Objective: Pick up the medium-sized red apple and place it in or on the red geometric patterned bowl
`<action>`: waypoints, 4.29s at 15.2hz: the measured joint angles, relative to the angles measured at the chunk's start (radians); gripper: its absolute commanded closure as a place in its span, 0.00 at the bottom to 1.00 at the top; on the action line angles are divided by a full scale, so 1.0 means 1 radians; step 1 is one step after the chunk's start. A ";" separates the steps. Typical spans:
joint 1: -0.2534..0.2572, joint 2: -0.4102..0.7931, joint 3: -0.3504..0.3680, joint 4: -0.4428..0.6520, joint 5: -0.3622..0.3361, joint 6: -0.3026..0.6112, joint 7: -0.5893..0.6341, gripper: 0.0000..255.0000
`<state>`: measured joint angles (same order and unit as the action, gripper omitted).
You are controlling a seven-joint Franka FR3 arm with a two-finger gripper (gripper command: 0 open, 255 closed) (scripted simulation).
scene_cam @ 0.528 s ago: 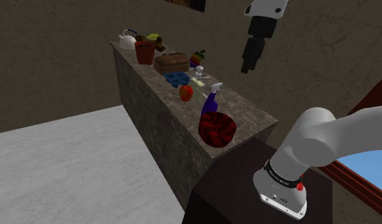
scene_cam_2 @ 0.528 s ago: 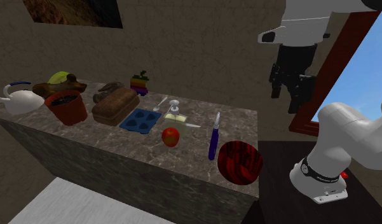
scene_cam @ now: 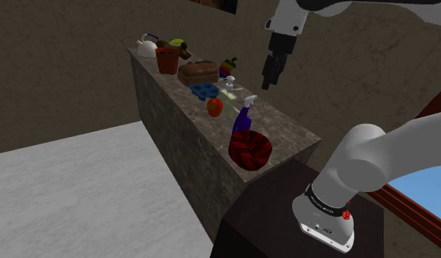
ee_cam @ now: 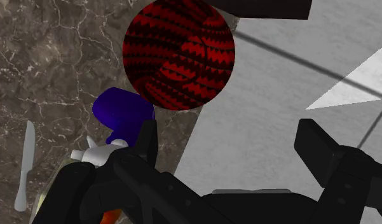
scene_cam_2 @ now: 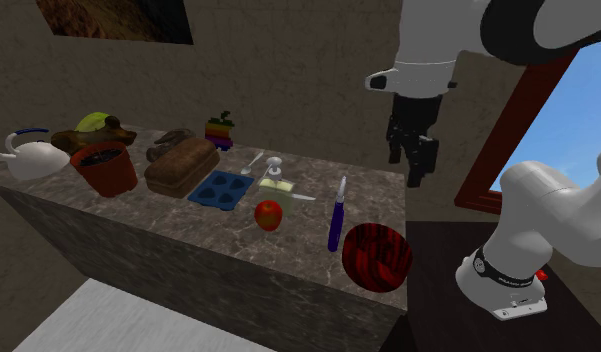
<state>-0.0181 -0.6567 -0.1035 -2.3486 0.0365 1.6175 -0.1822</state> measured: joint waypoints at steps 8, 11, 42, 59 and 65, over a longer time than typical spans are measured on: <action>-0.001 0.249 -0.048 0.052 -0.041 0.226 -0.097 0.00; -0.004 0.345 -0.067 0.082 -0.049 0.304 -0.136 0.00; -0.064 1.116 -0.090 0.608 0.018 0.653 -0.345 0.00; -0.061 1.093 -0.092 0.612 0.014 0.604 -0.343 1.00; -0.060 1.055 -0.097 0.643 0.006 0.536 -0.342 1.00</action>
<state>-0.0785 0.3980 -0.2006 -1.7051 0.0421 2.1532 -0.5245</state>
